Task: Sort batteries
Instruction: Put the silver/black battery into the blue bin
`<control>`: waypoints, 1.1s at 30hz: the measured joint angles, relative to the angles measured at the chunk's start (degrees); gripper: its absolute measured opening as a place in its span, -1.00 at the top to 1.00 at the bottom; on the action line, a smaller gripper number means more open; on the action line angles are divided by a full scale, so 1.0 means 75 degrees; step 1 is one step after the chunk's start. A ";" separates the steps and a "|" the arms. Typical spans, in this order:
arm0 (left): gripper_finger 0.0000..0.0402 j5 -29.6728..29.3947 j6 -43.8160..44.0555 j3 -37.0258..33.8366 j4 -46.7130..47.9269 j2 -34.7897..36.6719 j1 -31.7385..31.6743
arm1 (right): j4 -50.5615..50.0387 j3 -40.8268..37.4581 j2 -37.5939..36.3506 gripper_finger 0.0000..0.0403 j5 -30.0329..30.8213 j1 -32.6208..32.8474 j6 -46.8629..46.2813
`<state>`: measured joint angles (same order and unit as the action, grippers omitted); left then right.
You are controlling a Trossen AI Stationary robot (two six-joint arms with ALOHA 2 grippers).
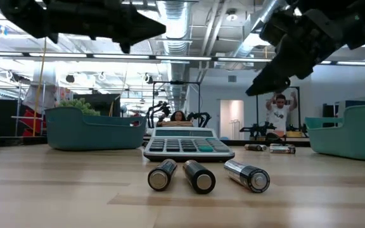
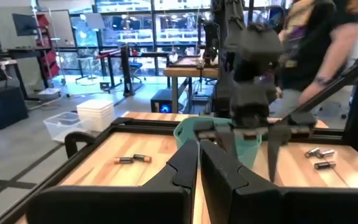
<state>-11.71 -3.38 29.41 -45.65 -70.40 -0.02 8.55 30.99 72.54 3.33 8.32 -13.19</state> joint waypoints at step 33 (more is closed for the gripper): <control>0.93 -0.0357 0.0521 -0.0099 0.0749 0.0393 0.0546 | -0.4310 0.4807 0.4177 -0.32 -0.0009 0.2365 0.1165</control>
<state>-14.38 0.53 28.67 -40.03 -67.46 4.08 -23.77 67.04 103.87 3.27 26.06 -4.45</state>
